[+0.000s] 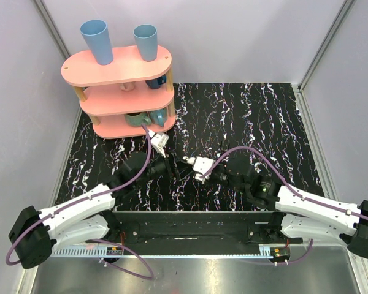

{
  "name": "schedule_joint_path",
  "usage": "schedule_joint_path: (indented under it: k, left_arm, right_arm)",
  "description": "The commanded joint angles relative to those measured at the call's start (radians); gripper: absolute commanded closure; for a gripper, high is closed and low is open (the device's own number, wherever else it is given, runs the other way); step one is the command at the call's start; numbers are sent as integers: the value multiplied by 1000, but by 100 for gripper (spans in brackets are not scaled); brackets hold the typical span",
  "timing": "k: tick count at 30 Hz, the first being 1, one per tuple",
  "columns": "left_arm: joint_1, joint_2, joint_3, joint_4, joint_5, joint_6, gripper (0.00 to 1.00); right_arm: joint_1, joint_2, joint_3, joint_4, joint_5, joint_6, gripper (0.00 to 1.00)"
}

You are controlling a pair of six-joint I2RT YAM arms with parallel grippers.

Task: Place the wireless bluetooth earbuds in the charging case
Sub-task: Pass from the right arm to the left

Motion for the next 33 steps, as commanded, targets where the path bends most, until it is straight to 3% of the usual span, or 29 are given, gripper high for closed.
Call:
schedule_joint_path:
  k: [1,16,19,24,27,28,33]
  left_arm:
    - [-8,-1,13,102,-16,9,39]
    - [-16,34,39,115,1,15,50]
    - [-17,37,44,110,4,19,58]
    - [-17,42,42,104,13,29,79]
    - [-19,37,36,99,15,47,94]
    - [-20,34,36,96,19,56,98]
    - [-19,-51,7,75,-51,153,100]
  right_arm:
    - [11,-30,-6,64,-16,16,100]
    - [12,-30,-15,72,-33,23,100]
    - [11,-32,-17,72,-36,23,100]
    - [12,-35,-23,75,-33,15,100]
    - [12,-38,-21,87,-20,30,82]
    - [11,-40,-20,98,-11,38,61]
    - [12,-64,14,109,44,157,33]
